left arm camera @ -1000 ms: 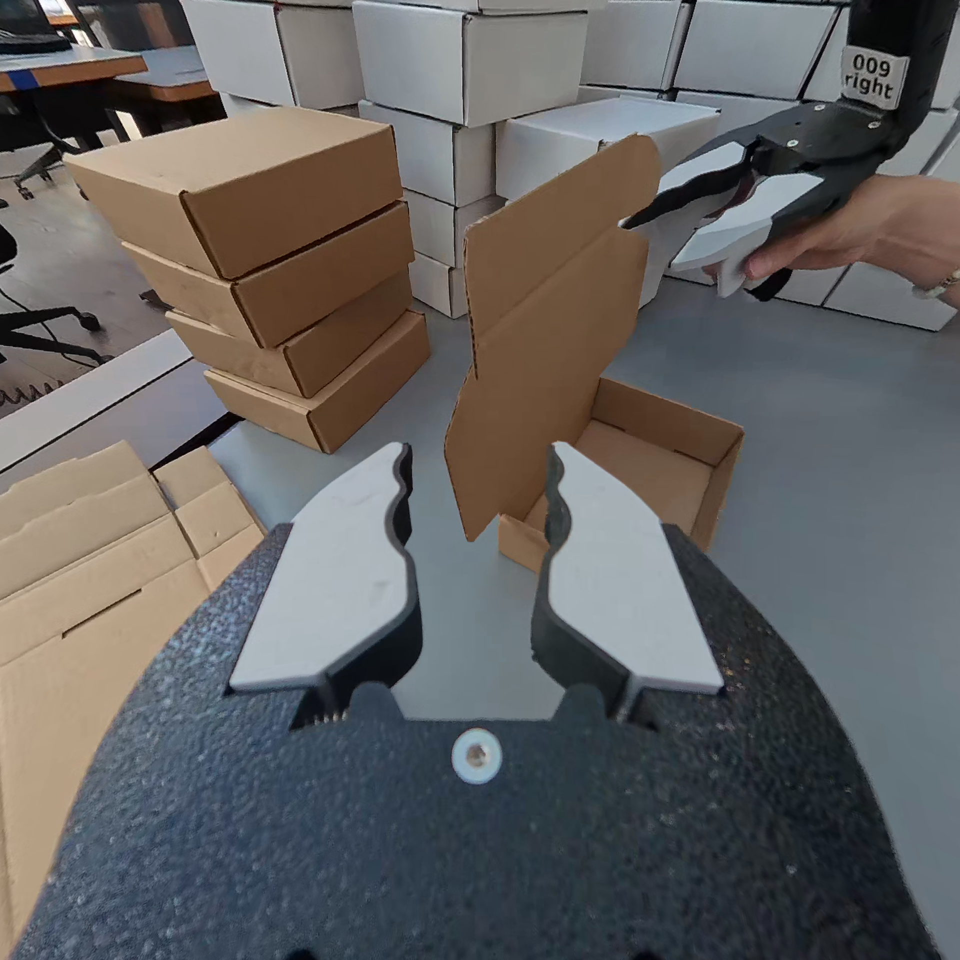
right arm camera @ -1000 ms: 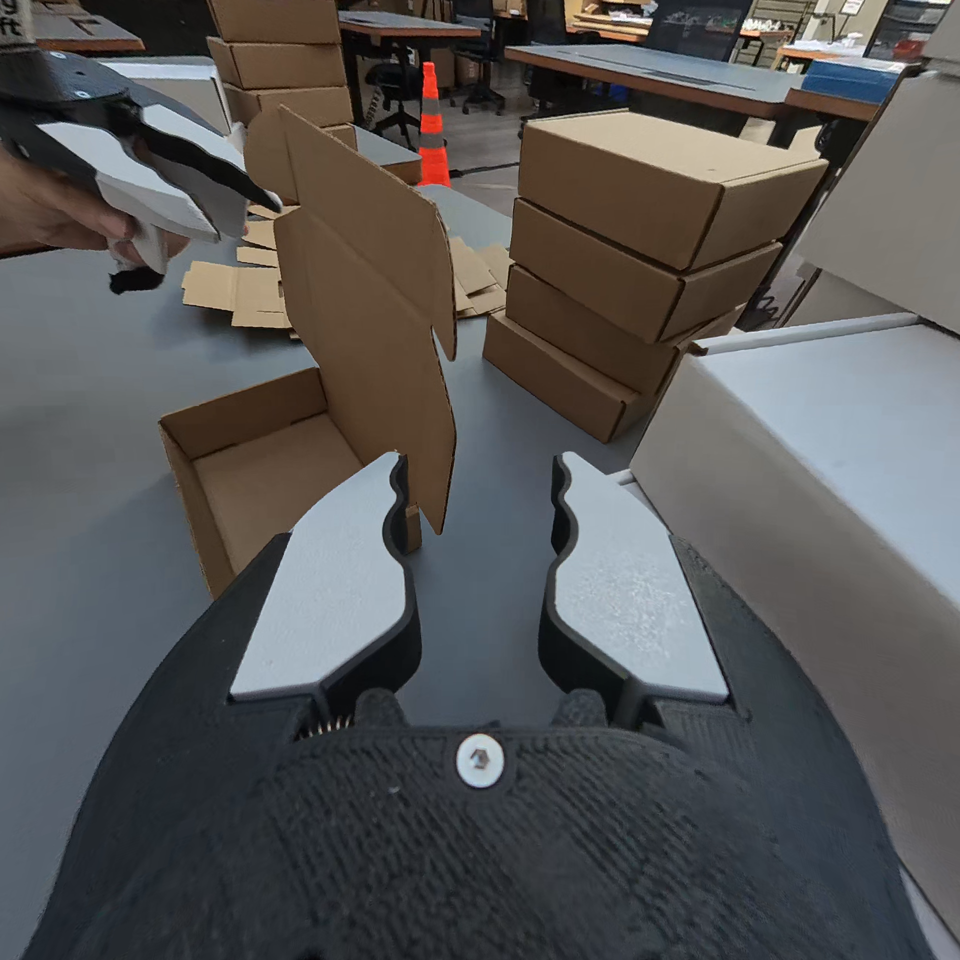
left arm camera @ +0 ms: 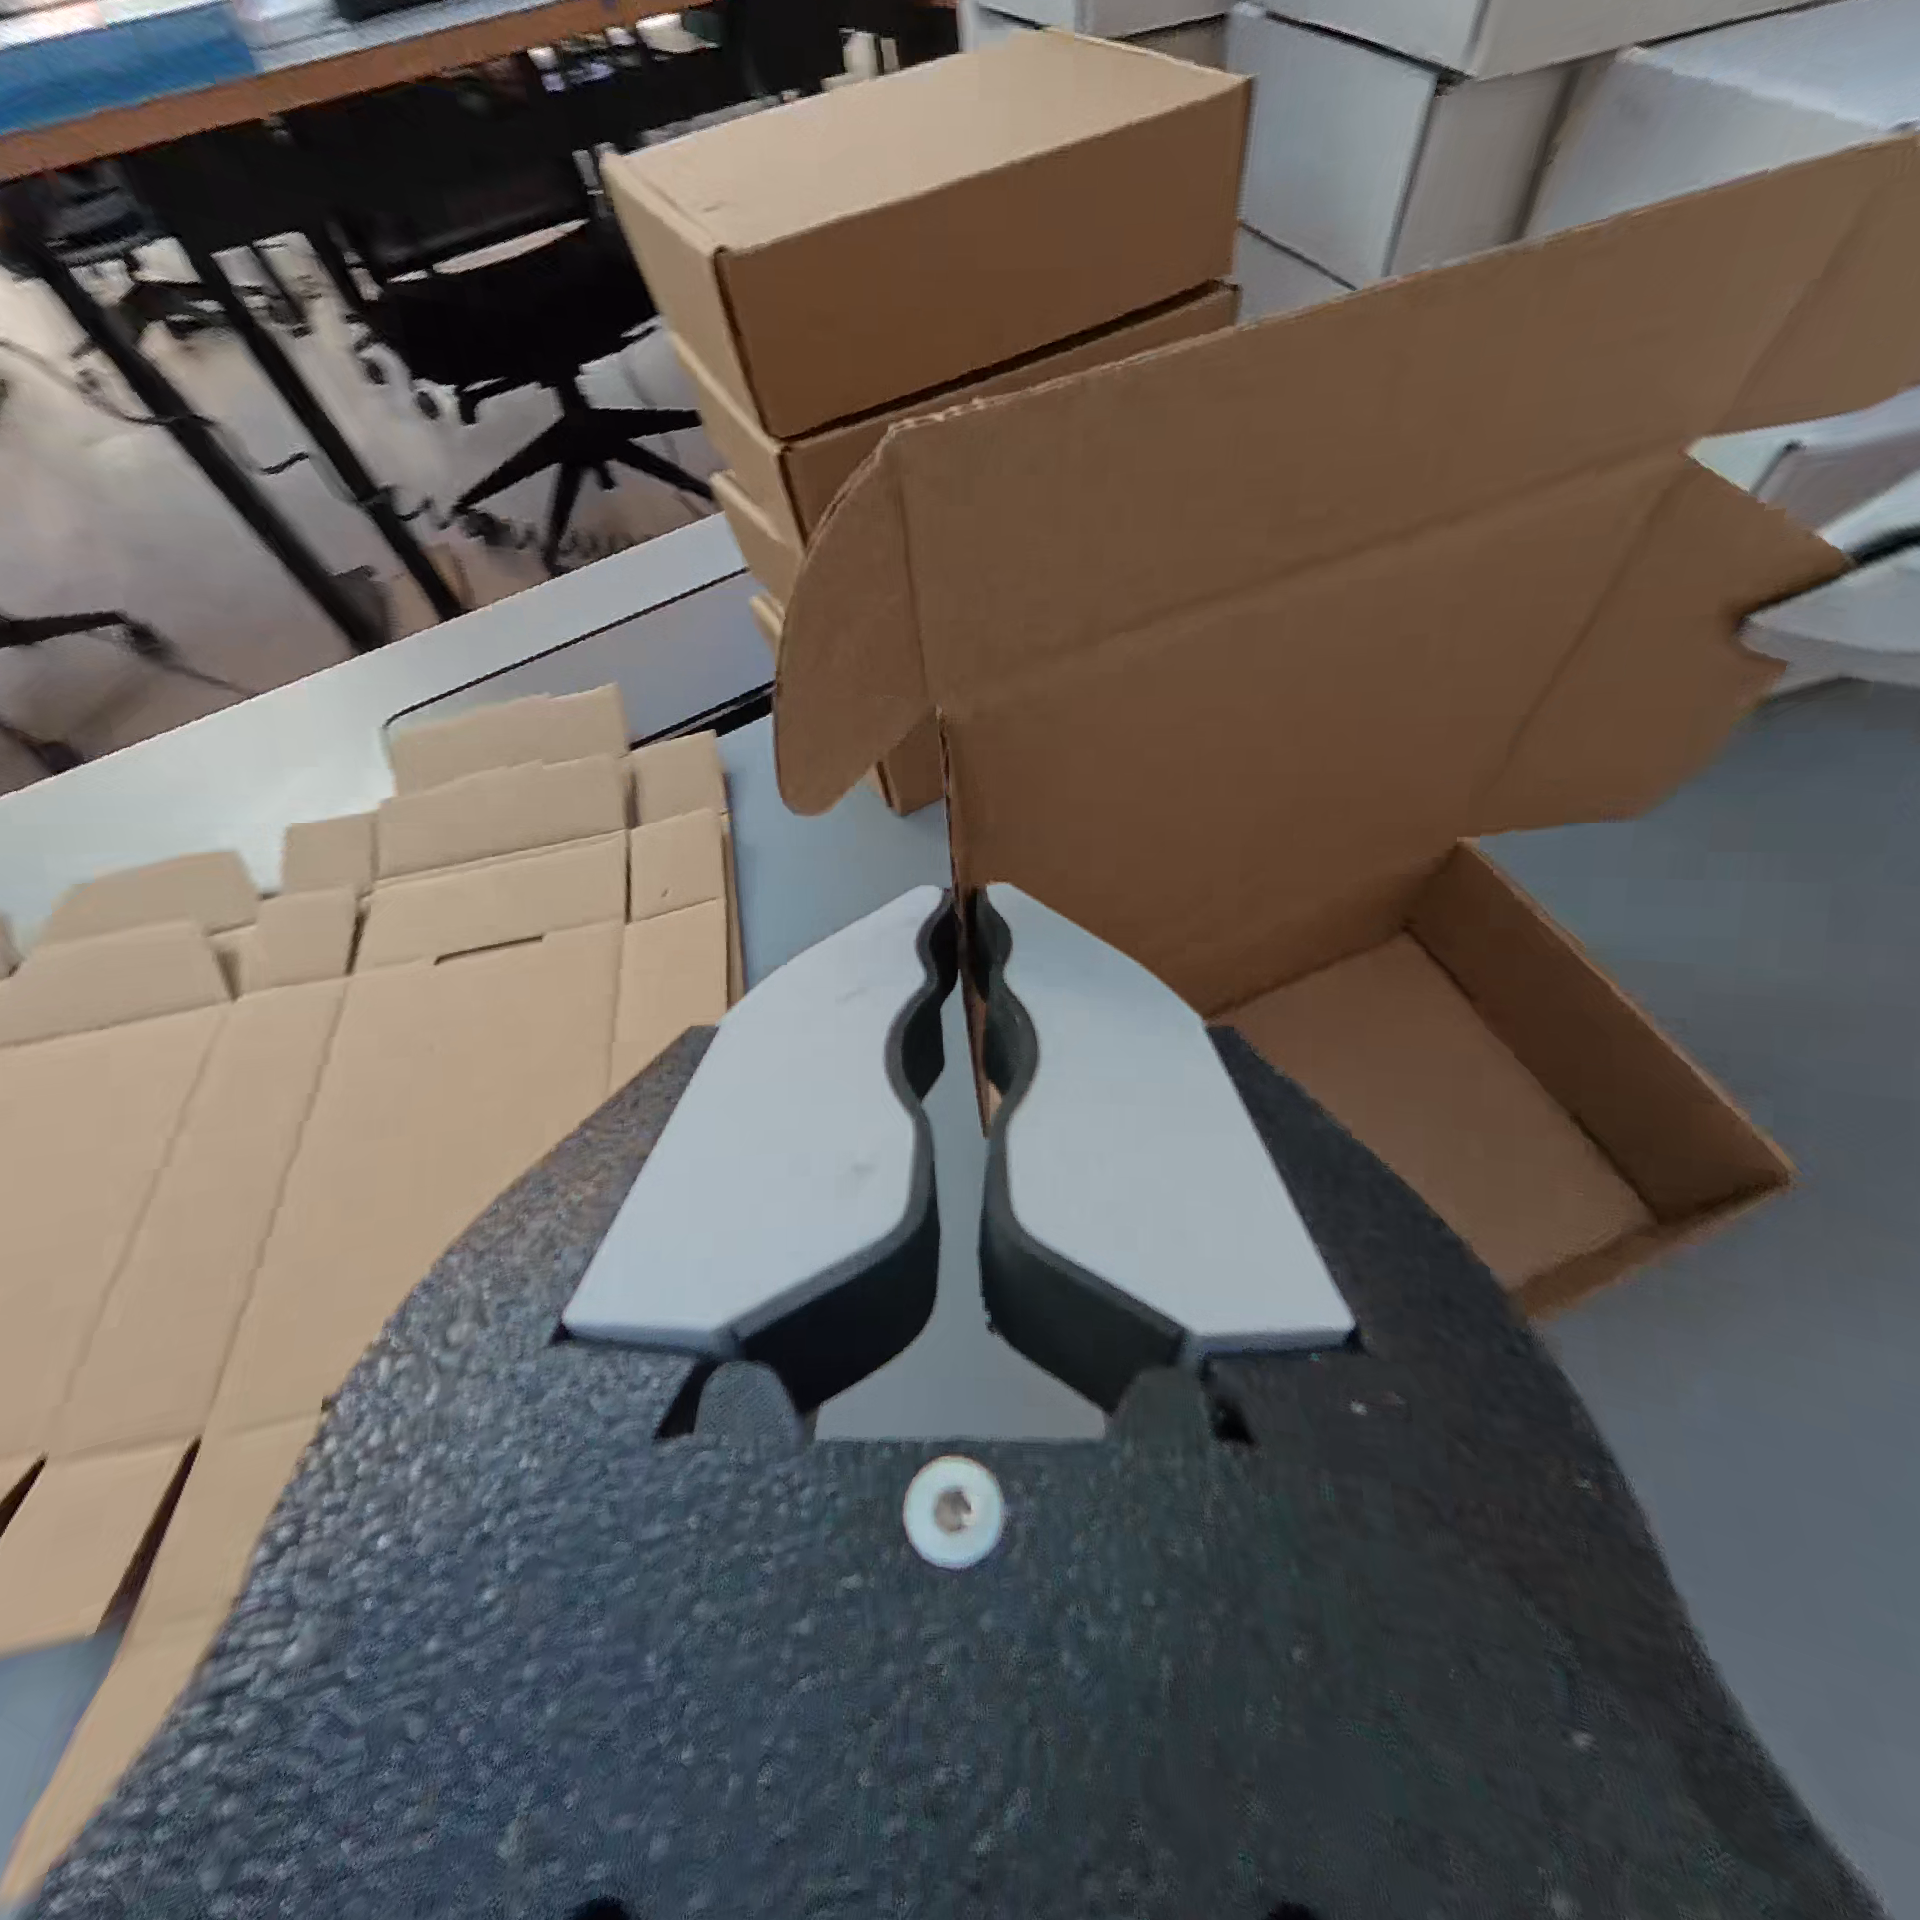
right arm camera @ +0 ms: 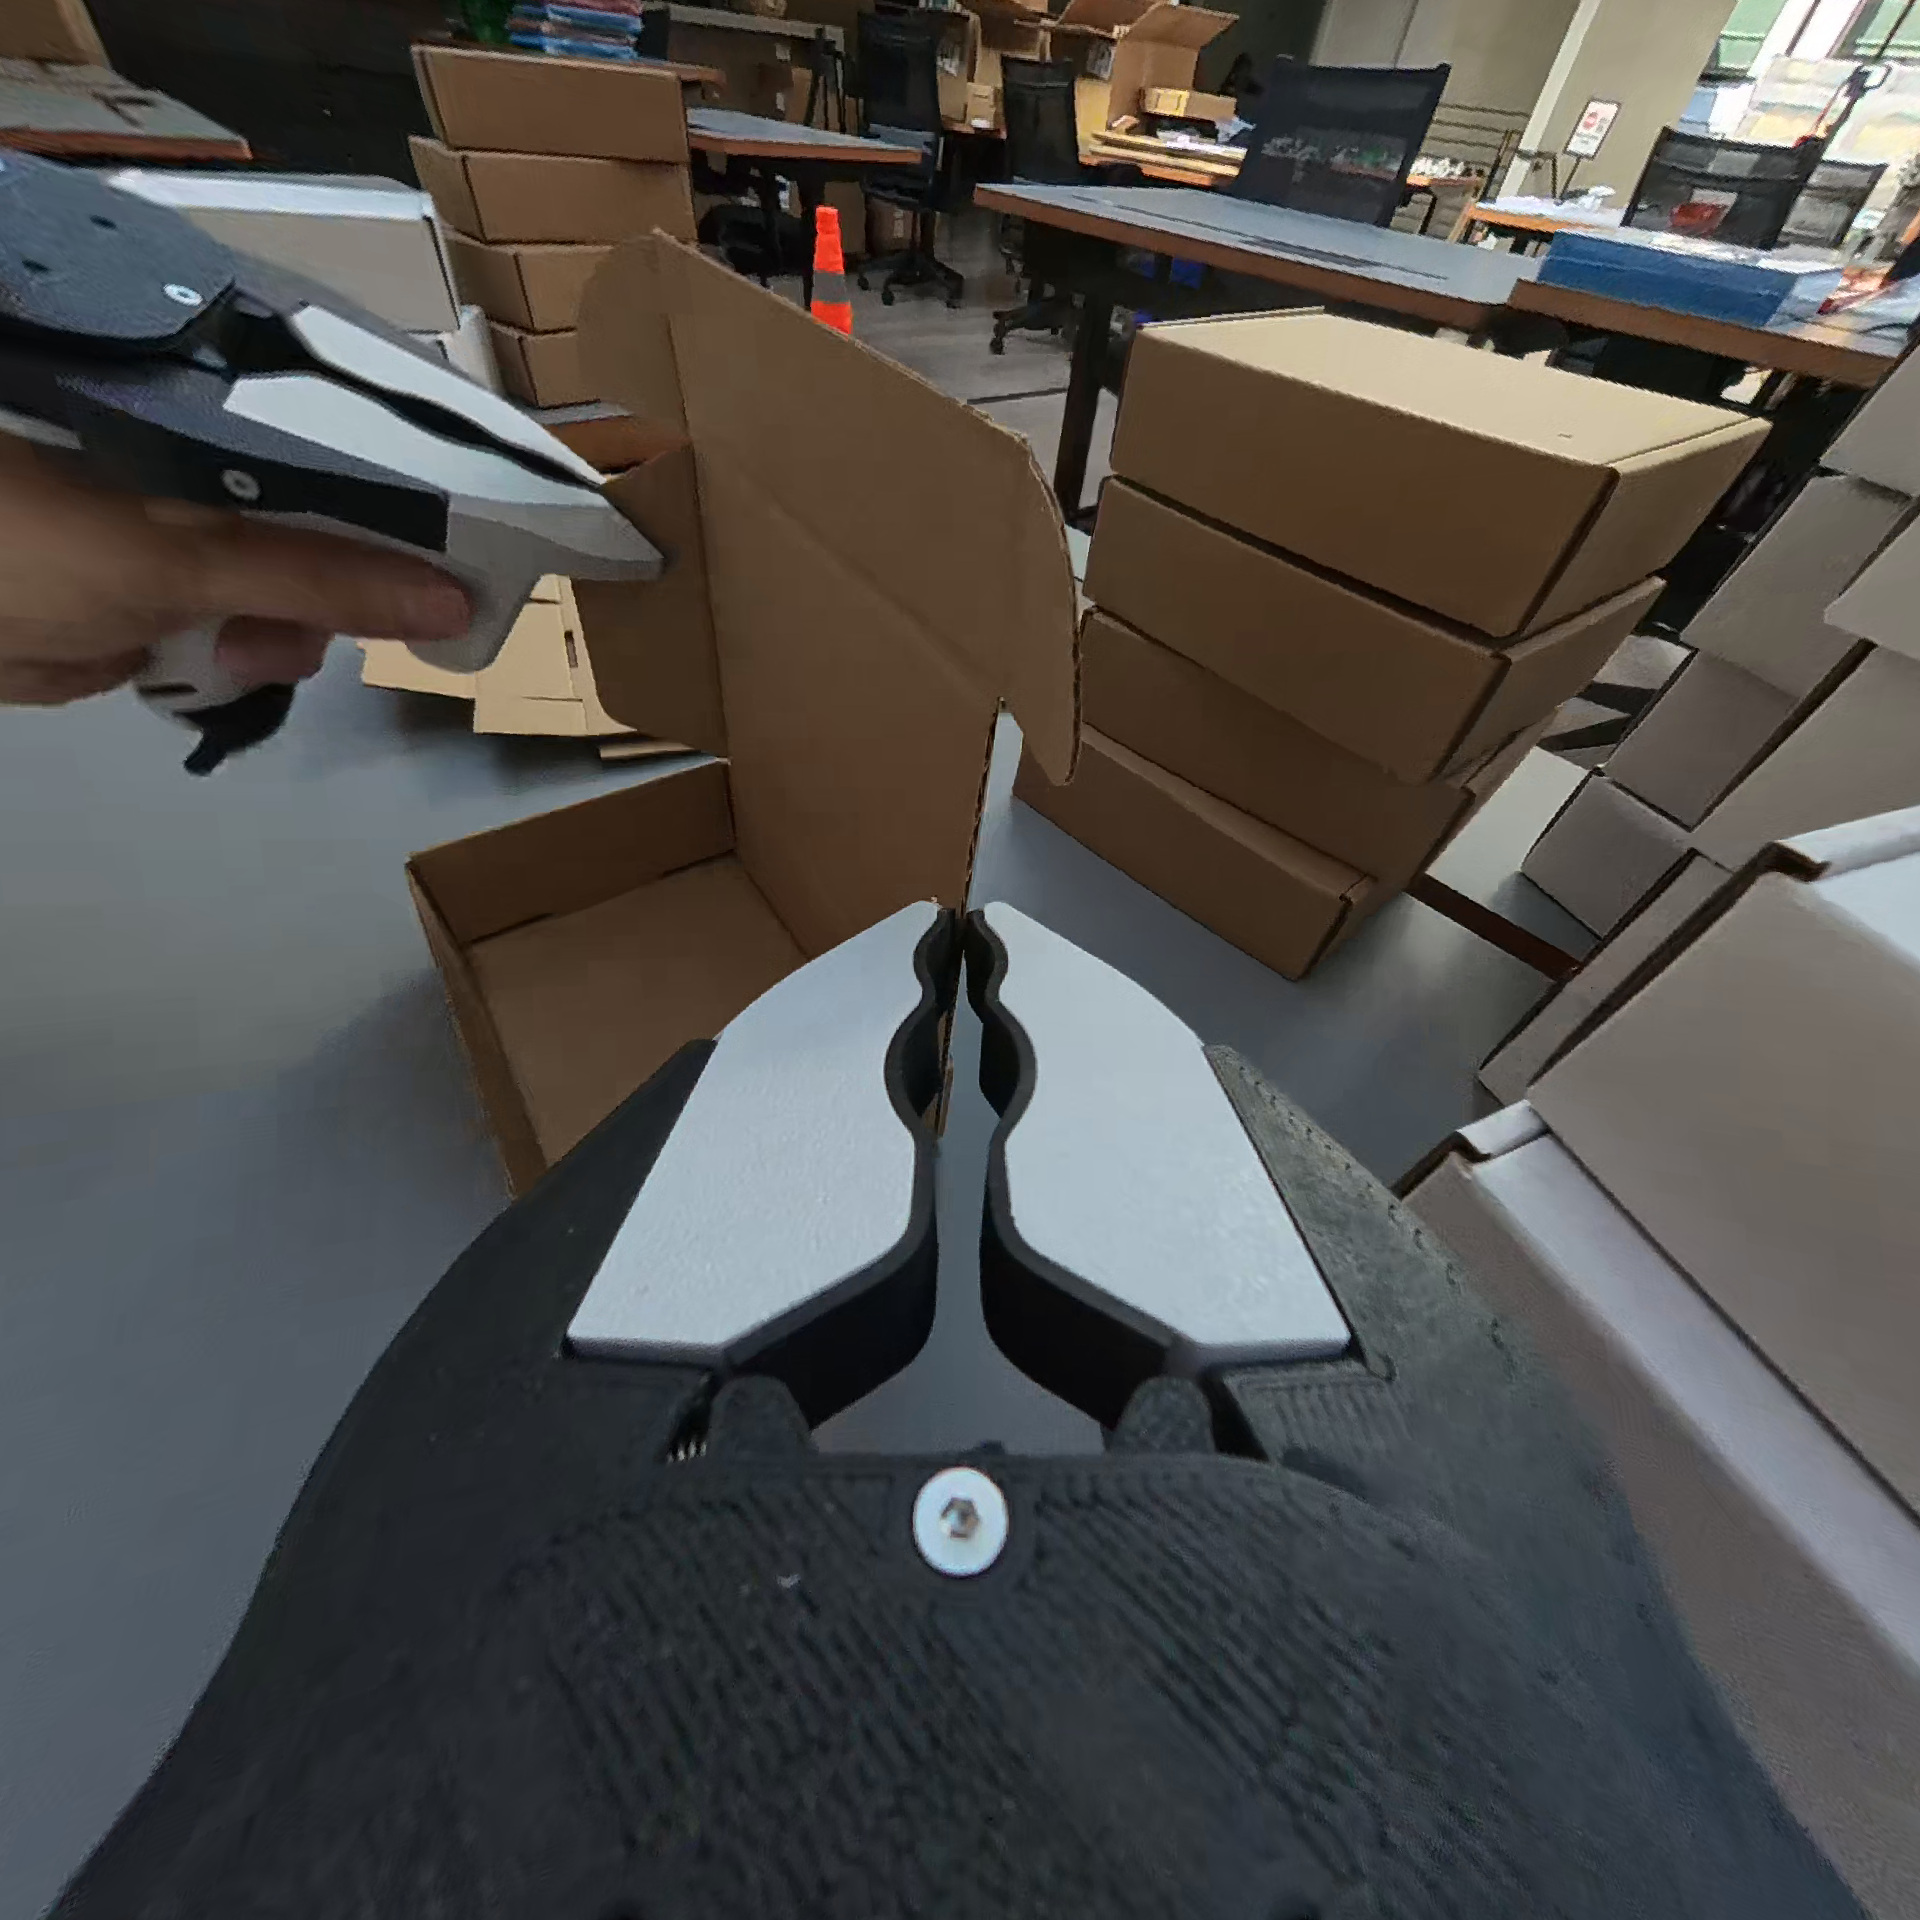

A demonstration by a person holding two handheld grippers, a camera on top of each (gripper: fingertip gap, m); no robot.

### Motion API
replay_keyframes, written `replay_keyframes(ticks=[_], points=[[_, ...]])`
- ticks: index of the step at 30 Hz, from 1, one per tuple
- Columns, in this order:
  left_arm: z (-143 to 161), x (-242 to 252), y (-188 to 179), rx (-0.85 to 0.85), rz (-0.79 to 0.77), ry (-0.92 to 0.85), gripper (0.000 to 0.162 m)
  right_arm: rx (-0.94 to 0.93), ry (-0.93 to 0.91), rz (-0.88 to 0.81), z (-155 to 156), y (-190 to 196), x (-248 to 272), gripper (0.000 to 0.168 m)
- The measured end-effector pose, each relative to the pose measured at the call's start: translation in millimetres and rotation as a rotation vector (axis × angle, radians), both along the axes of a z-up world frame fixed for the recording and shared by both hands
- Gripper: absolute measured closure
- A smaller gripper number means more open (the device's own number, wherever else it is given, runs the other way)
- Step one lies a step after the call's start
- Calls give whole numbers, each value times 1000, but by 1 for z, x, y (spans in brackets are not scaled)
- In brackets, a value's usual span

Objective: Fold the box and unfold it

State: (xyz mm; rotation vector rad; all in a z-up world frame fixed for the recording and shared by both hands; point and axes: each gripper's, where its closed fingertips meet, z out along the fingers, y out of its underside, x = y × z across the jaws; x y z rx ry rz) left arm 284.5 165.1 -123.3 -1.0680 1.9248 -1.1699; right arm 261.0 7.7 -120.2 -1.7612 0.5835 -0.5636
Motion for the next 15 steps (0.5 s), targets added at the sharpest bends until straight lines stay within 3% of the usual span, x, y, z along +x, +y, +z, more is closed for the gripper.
replay_keyframes(ticks=[1, 7, 15], points=[[3, -4, 0, -1, 76, -24, 161, 24, 1, -56, -1, 4, 1, 166], [5, -17, 1, -55, 360, -139, 160, 230, 5, -307, -4, 20, 3, 163], [-7, -23, -3, -267, 454, -91, 160, 432, 53, -411, -7, 24, -2, 162]])
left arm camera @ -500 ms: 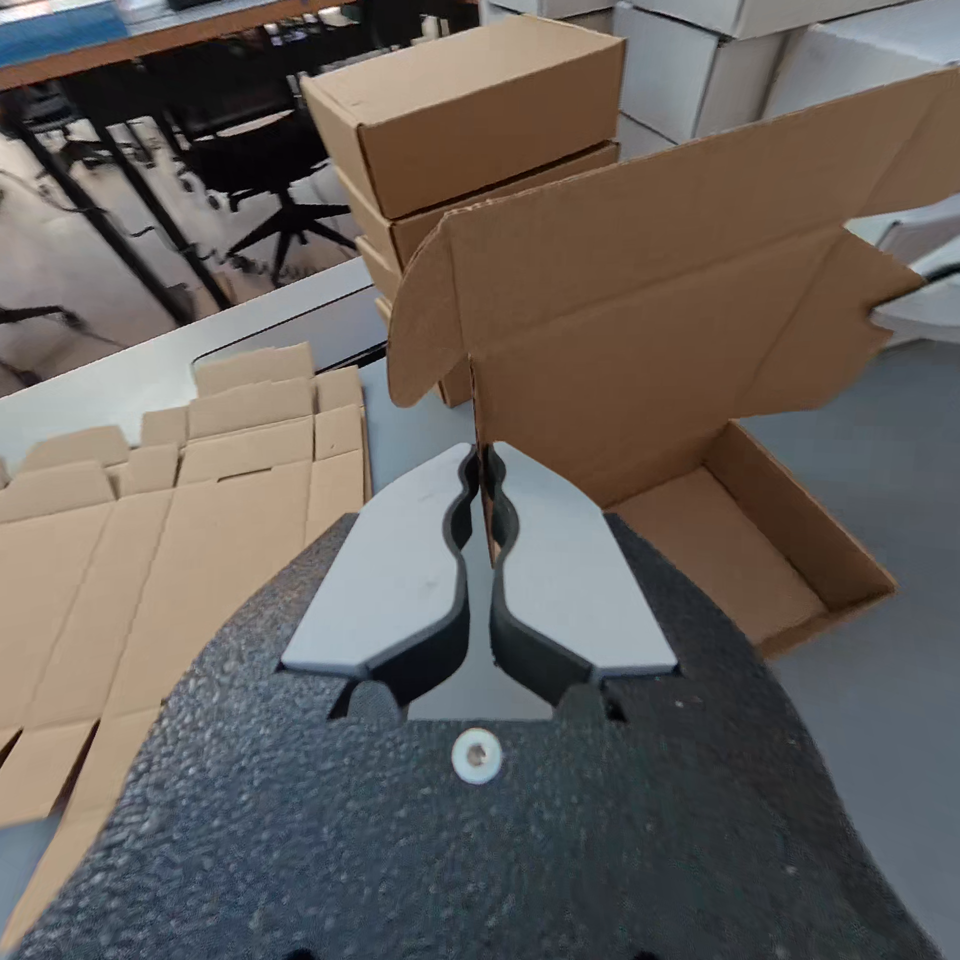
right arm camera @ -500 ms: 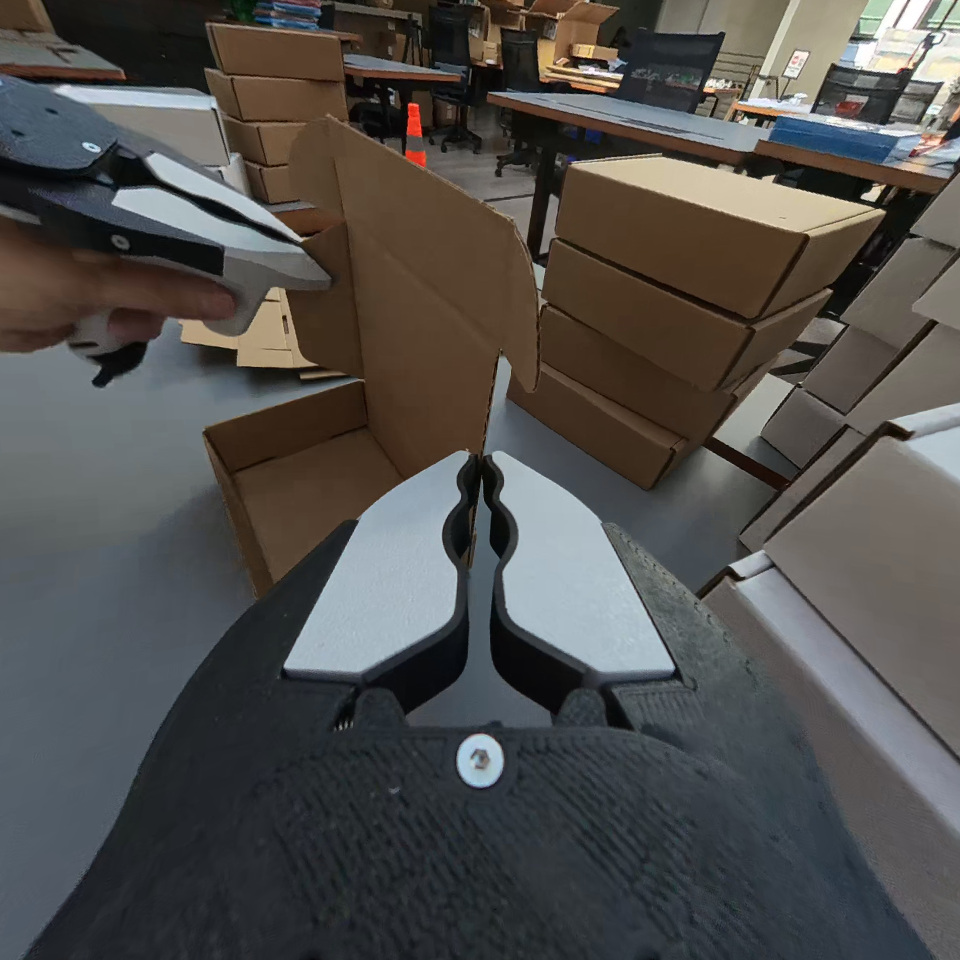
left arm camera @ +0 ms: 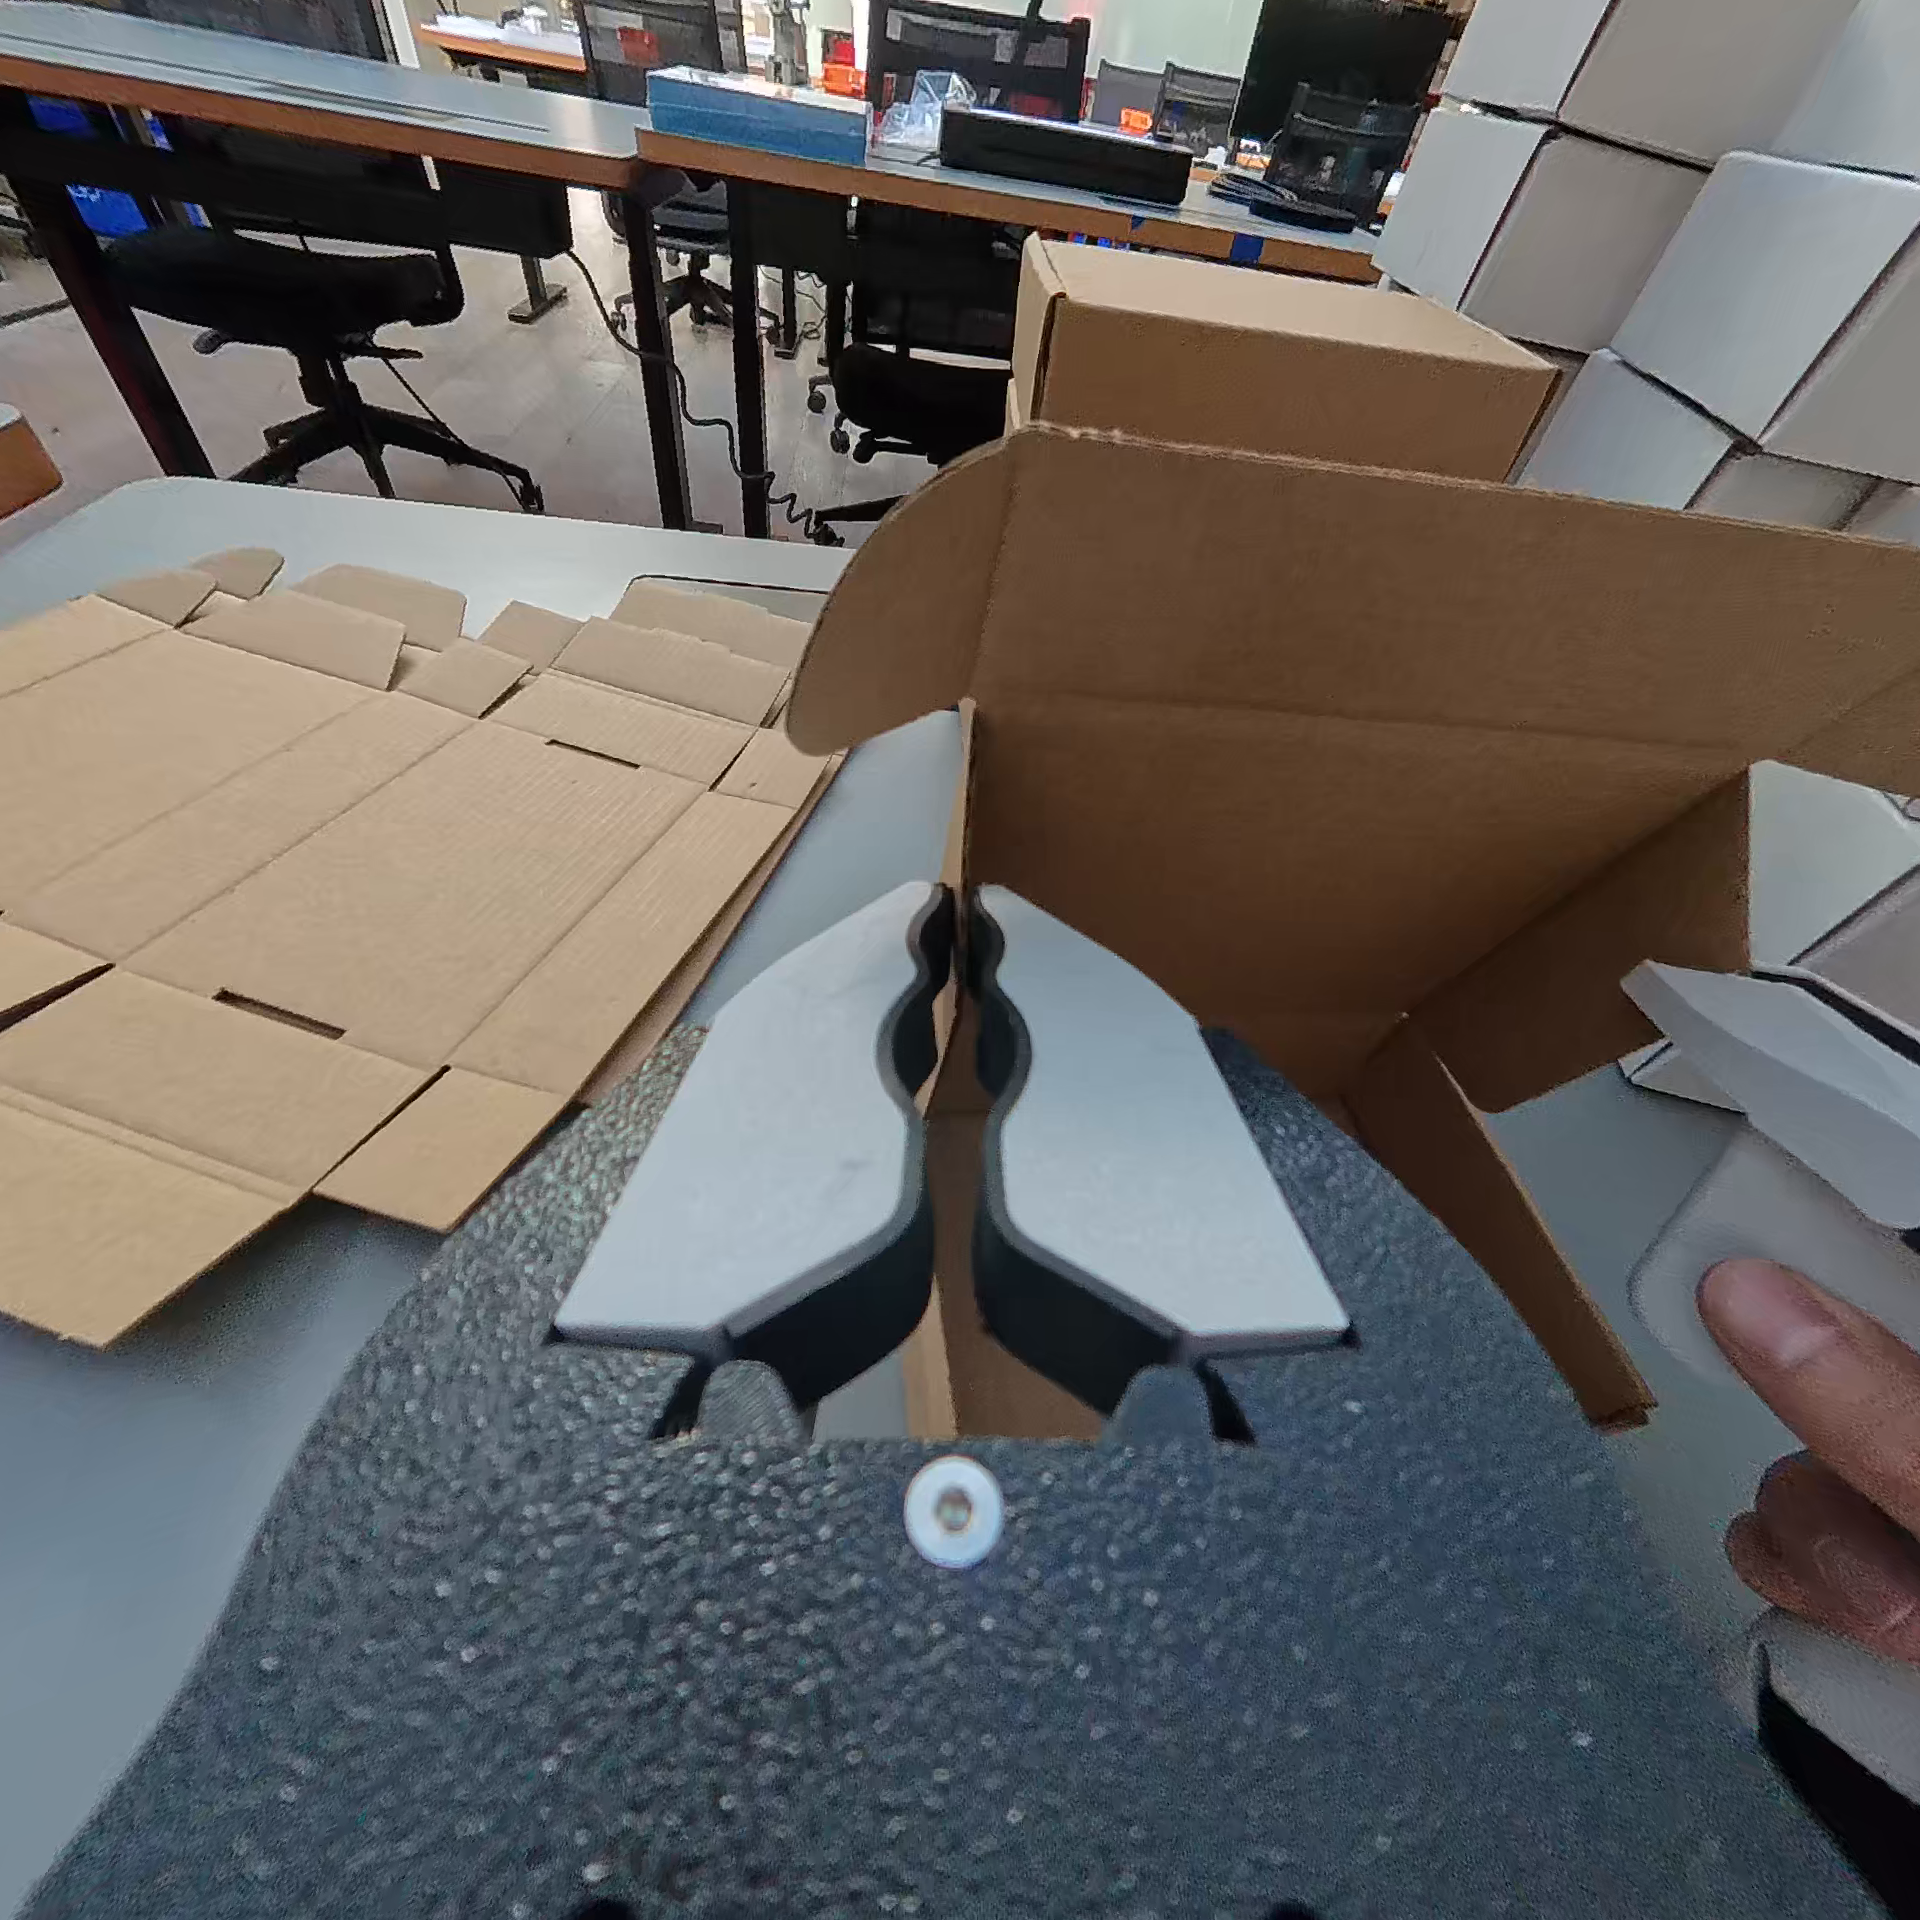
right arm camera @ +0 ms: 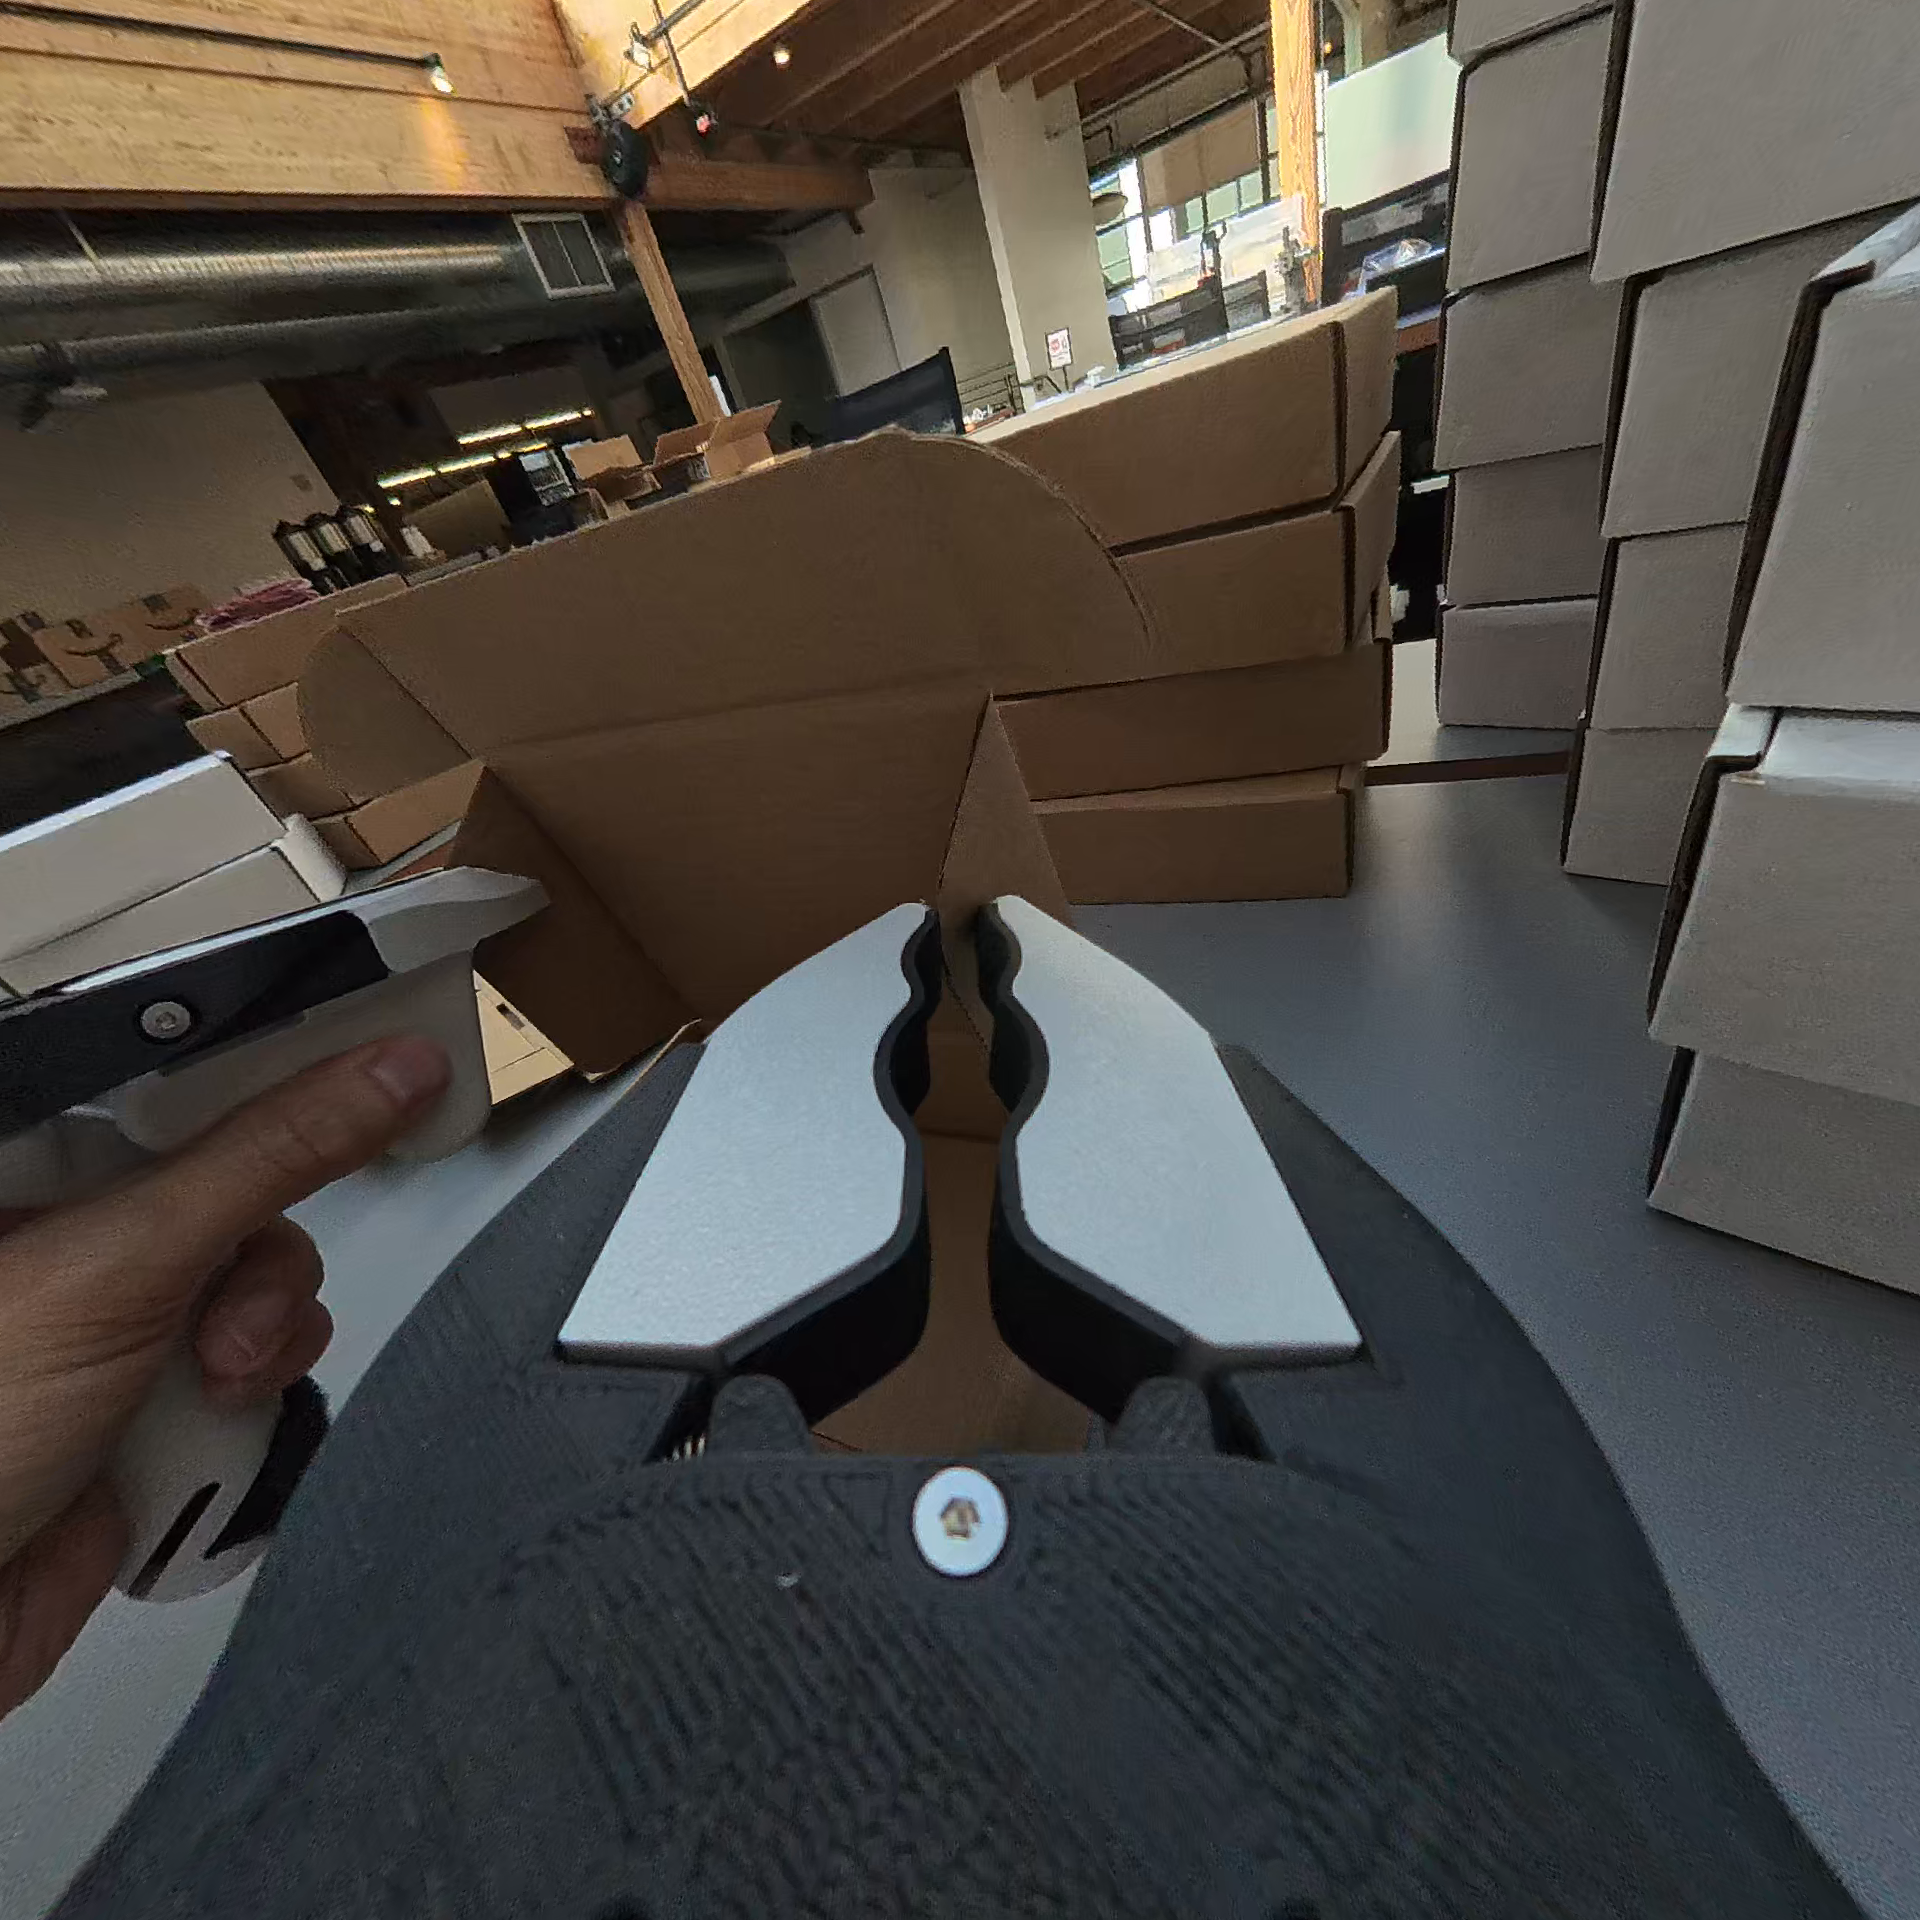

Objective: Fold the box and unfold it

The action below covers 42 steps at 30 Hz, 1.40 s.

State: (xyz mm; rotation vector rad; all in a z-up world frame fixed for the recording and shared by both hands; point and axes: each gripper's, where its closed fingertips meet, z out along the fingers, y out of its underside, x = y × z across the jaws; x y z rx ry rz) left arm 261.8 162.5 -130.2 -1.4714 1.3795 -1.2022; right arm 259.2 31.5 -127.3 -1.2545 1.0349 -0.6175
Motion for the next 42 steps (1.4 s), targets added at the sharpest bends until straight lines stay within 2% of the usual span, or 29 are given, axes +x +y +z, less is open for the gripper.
replay_keyframes(ticks=[5, 17, 22, 27, 30, 33, 36, 37, 42], points=[[-5, -13, -4, 5, 19, -19, 160, 10, 17, 41, -7, -3, -5, 162], [-12, -38, -17, 44, 1, -12, 160, -169, 57, 47, -21, -17, -17, 164], [-9, -34, -17, -114, -3, 31, 159, -171, 50, 34, -18, -17, -16, 163], [-7, -20, -9, 62, 54, 45, 161, -228, 40, -17, -11, -8, -12, 163], [-12, -24, -13, -108, 27, 25, 160, -197, 44, -47, -18, -10, -16, 163], [-12, -28, -13, -156, 11, 29, 160, -273, 24, -52, -20, -11, -23, 163], [-10, -32, -17, -422, -28, 50, 159, -294, 13, -51, -17, -12, -28, 163], [-11, -31, -16, -451, -46, 58, 159, -303, 21, -42, -18, -13, -29, 163], [-11, -29, -13, -365, -47, 80, 160, -341, 16, -52, -19, -8, -32, 162]])
